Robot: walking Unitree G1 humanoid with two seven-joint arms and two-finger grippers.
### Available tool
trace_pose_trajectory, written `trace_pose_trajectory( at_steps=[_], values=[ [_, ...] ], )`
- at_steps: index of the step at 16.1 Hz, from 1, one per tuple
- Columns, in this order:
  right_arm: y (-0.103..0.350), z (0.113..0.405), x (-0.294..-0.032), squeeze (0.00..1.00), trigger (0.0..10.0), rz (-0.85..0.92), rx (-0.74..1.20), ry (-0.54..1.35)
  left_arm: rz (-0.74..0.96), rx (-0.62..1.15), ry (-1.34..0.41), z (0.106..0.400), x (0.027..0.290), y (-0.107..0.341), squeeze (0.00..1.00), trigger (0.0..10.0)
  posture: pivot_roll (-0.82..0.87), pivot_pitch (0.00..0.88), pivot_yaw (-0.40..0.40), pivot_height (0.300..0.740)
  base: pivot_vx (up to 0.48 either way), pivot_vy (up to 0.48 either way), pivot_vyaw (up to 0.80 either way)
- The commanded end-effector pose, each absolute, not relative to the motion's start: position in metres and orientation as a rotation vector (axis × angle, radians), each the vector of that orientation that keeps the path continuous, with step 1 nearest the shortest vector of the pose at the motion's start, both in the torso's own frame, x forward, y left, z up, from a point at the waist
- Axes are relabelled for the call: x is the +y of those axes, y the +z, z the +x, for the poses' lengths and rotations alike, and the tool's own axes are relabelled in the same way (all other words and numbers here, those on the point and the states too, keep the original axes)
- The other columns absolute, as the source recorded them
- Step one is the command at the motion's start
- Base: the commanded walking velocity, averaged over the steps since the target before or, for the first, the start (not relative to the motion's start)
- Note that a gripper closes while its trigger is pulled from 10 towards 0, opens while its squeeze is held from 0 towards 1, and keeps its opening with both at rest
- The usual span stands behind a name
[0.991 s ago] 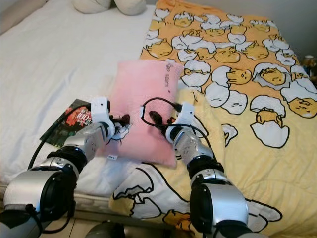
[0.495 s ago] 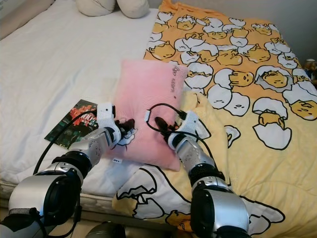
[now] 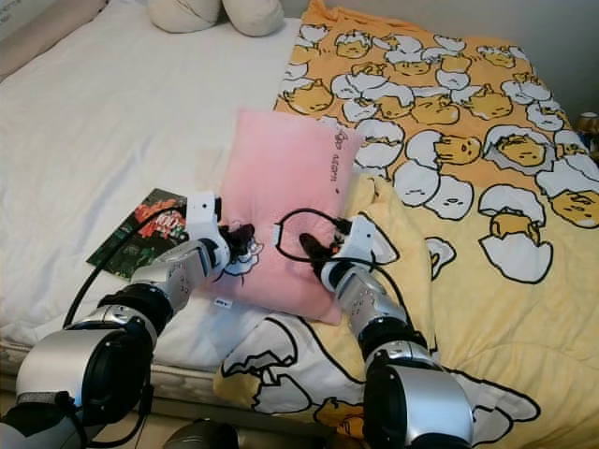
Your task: Clean up the room
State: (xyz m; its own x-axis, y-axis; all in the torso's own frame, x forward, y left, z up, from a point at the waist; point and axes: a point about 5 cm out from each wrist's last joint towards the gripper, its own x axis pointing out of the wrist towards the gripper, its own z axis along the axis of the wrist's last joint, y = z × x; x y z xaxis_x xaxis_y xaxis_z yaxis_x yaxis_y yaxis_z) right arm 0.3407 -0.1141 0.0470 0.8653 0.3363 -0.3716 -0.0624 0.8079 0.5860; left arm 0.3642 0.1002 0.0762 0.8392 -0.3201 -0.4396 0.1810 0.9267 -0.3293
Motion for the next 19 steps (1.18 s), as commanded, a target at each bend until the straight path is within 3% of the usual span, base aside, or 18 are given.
trace_pose_trajectory(
  at_steps=[1, 4, 9, 12, 16, 17, 18, 19],
  values=[
    [0.027, 0.326, -0.113, 0.00, 0.0, 0.591, 0.579, 0.198, -0.294, 0.541, -0.297, 0.360, 0.092, 0.071, 0.00, 0.0, -0.01, 0.051, -0.019, 0.740, 0.000, 0.000, 0.00],
    [0.039, 0.337, -0.123, 0.00, 0.0, 0.587, 0.513, 0.146, -0.310, 0.419, -0.387, 0.377, 0.078, 0.106, 0.00, 0.0, 0.00, 0.000, -0.022, 0.740, 0.000, 0.000, 0.00],
    [0.139, 0.383, -0.139, 0.00, 0.0, 0.523, 0.083, 0.227, -0.221, 0.099, -0.480, 0.405, 0.089, 0.187, 0.00, 0.0, -0.01, 0.000, 0.004, 0.740, 0.000, 0.000, 0.00],
    [0.171, 0.380, -0.151, 0.00, 0.0, 0.491, -0.069, 0.228, -0.146, -0.030, -0.493, 0.409, 0.107, 0.217, 0.00, 0.0, -0.02, 0.000, 0.017, 0.740, 0.000, 0.000, 0.00],
    [0.169, 0.366, -0.155, 0.00, 0.0, 0.399, -0.122, 0.211, -0.020, -0.101, -0.438, 0.405, 0.130, 0.219, 0.00, 0.0, -0.02, 0.000, 0.013, 0.740, 0.000, 0.000, 0.00],
    [0.164, 0.364, -0.154, 0.00, 0.0, 0.351, -0.111, 0.205, -0.002, -0.112, -0.436, 0.404, 0.129, 0.218, 0.00, 9.0, -0.02, 0.000, 0.015, 0.740, 0.000, 0.000, 0.00],
    [0.156, 0.361, -0.151, 0.00, 10.0, 0.298, -0.086, 0.186, -0.019, -0.124, -0.370, 0.405, 0.130, 0.216, 0.00, 10.0, -0.02, 0.000, 0.020, 0.740, 0.000, 0.480, 0.00],
    [0.151, 0.359, -0.149, 0.00, 10.0, 0.289, -0.069, 0.186, -0.029, -0.116, -0.300, 0.405, 0.130, 0.210, 0.00, 10.0, -0.03, 0.000, 0.028, 0.740, 0.000, 0.480, 0.00]
  ],
)
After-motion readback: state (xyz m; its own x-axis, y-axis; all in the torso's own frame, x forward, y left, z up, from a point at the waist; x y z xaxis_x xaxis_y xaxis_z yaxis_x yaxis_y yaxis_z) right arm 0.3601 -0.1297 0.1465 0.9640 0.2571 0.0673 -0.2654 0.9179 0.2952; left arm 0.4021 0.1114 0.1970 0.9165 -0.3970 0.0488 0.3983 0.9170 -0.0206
